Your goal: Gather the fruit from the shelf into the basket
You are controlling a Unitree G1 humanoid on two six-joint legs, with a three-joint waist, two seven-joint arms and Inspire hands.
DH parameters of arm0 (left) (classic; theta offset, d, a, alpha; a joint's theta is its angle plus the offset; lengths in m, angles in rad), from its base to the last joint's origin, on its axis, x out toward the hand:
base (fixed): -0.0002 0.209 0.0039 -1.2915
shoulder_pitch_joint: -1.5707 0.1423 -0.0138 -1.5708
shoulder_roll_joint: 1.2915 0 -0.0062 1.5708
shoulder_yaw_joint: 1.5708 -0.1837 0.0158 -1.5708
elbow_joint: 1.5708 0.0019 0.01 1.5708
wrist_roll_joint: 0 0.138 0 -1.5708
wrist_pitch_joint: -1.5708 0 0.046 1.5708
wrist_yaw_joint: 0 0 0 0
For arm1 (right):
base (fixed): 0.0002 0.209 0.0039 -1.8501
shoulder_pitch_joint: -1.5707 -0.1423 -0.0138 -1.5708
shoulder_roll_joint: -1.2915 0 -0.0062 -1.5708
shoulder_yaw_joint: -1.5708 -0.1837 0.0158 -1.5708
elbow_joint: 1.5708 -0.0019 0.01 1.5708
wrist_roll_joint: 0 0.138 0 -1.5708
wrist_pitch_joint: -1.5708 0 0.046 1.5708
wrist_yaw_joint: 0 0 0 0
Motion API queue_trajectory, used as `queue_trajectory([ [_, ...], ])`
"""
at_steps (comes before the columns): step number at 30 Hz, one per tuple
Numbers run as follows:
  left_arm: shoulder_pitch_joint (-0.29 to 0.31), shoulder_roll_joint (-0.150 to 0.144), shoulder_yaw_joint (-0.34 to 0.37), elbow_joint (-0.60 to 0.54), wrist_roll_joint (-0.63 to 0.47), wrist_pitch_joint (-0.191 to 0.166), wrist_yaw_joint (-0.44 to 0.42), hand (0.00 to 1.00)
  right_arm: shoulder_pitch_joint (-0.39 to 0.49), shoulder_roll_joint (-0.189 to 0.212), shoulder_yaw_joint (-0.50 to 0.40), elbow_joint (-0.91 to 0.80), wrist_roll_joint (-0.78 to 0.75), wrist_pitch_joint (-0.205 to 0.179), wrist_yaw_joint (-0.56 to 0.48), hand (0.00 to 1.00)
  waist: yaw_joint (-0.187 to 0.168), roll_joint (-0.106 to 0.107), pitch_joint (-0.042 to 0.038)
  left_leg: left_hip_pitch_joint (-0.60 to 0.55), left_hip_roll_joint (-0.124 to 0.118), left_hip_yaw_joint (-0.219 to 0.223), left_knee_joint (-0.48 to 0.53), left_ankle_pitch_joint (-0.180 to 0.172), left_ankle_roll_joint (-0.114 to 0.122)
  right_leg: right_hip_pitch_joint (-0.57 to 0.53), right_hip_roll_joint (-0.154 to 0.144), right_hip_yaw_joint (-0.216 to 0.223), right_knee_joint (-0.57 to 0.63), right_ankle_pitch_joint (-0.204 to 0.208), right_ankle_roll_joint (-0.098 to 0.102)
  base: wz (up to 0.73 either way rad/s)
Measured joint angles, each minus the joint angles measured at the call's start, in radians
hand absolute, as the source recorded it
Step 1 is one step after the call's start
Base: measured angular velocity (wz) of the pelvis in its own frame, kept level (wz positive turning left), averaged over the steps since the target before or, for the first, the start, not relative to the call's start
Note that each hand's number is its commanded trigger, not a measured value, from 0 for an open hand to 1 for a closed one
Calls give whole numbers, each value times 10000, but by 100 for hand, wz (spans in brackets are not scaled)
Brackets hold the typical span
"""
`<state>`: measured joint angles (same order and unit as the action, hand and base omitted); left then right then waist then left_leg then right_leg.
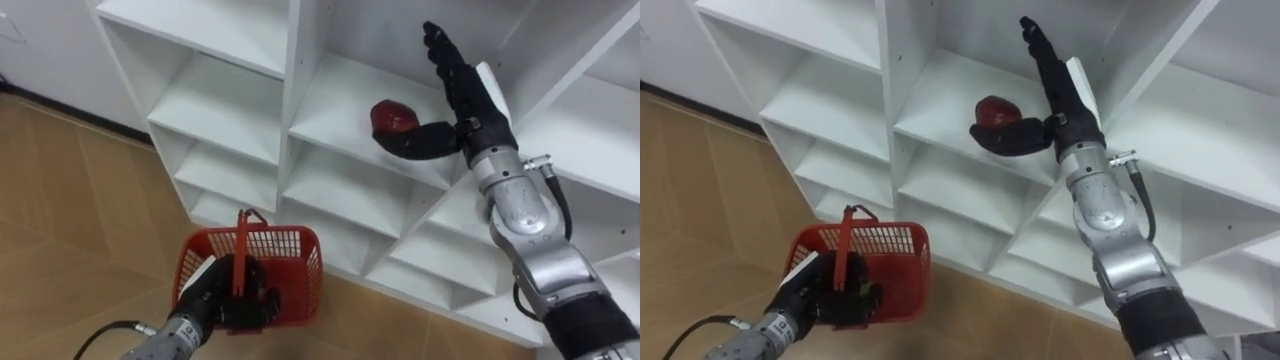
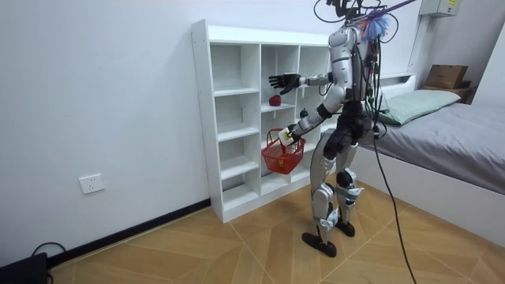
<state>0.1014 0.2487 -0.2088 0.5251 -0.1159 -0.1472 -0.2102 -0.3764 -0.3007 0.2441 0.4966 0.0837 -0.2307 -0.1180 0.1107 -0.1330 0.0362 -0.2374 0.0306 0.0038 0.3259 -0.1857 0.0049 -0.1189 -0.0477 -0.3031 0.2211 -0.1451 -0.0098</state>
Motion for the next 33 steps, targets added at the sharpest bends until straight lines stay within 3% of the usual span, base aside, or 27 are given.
queue_trajectory([
  [7, -204, -8, -359, 335, 2, 323, 3, 100, -428, 6, 4, 1083, 282, 71, -28, 0, 68, 2, 2, -241, -96, -77, -23, 60, 80, -213, -80, -1, 14, 4, 18, 5],
  [24, -654, -160, -422, 334, -100, 340, 19, 100, -1143, -1, 56, 2431, 334, 116, -684, 0, 320, -22, 8, -618, -136, -44, 12, 127, 120, -674, -213, -7, 185, -11, 41, 0],
  [33, -726, -311, -393, 334, -110, 338, 99, 100, -1543, -33, -207, 2986, 356, 116, -751, 0, 309, -43, 43, -941, -308, -55, -68, 270, 261, -1099, -380, -5, 405, -51, 133, 1],
])
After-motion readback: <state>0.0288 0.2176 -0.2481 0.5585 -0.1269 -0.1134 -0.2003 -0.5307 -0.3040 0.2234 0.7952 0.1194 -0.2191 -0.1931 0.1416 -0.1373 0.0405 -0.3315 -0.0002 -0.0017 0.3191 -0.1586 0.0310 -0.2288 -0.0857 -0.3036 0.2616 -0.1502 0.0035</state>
